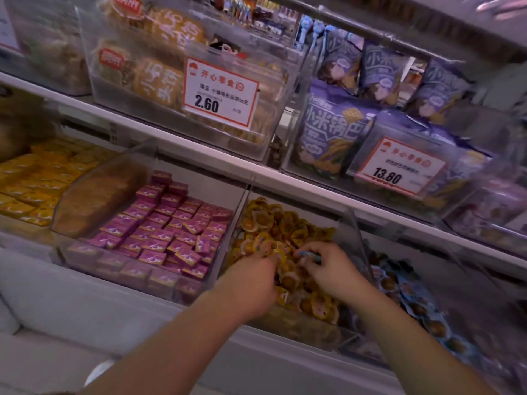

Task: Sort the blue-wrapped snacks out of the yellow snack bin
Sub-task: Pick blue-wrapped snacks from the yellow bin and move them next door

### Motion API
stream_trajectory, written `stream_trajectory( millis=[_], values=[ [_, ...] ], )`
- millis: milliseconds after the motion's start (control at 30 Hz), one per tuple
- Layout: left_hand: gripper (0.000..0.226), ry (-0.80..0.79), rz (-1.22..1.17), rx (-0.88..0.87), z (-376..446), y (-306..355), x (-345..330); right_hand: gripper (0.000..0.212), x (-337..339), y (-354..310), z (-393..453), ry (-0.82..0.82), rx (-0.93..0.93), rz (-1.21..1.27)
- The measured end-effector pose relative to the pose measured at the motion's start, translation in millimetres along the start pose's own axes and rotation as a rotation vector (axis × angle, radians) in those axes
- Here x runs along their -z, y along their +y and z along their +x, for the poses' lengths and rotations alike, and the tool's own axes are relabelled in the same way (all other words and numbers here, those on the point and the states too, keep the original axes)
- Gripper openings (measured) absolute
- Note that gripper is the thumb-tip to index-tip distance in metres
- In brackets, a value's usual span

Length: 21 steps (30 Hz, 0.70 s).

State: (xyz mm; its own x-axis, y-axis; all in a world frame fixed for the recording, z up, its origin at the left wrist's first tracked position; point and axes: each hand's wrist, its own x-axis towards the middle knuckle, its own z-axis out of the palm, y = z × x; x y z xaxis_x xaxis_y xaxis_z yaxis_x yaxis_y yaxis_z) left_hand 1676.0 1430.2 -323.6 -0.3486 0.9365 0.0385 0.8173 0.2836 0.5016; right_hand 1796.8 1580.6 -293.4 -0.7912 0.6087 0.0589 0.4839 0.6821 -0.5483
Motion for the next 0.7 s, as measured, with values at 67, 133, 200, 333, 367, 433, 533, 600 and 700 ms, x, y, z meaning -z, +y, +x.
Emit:
stream_trajectory(
  millis=[67, 133, 200, 333, 367, 433, 533, 600, 700],
  values=[
    [0.049, -0.088, 0.004, 0.106, 19.1, -4.8, 3.6, 0.026, 1.0, 2.0, -8.8, -0.055, -0.019, -0.053],
    [0.043, -0.191, 0.101, 0.124, 33.7, -8.2, 3.8, 0.026, -2.2, 3.0, -17.3, -0.133, -0.010, -0.118],
    [0.036, -0.236, 0.232, 0.086, 41.2, -7.6, -1.1, 0.032, -8.0, 3.5, -25.7, -0.178, 0.010, -0.159],
    [0.034, -0.180, 0.367, 0.090, 44.3, -6.6, -8.9, 0.033, -16.0, 4.2, -29.2, -0.152, 0.054, -0.279],
    [0.033, -0.141, 0.371, 0.099, 44.9, -7.0, -8.1, 0.030, -16.5, 3.4, -27.1, -0.132, 0.077, -0.312],
    [0.028, -0.036, 0.314, 0.110, 44.2, -8.0, -5.0, 0.024, -17.2, -0.8, -18.9, -0.079, 0.137, -0.334],
    [0.017, 0.151, 0.051, 0.158, 39.8, -6.0, 2.5, 0.019, -19.2, -9.5, -4.6, -0.102, 0.169, -0.380],
    [0.013, 0.287, -0.154, 0.195, 34.8, -5.4, 5.0, 0.020, -22.1, -13.1, 3.9, -0.217, 0.153, -0.529],
    [0.008, 0.385, -0.380, 0.172, 24.4, -6.3, 4.2, 0.022, -30.4, -17.4, 15.4, -0.323, 0.173, -0.687]
  ],
)
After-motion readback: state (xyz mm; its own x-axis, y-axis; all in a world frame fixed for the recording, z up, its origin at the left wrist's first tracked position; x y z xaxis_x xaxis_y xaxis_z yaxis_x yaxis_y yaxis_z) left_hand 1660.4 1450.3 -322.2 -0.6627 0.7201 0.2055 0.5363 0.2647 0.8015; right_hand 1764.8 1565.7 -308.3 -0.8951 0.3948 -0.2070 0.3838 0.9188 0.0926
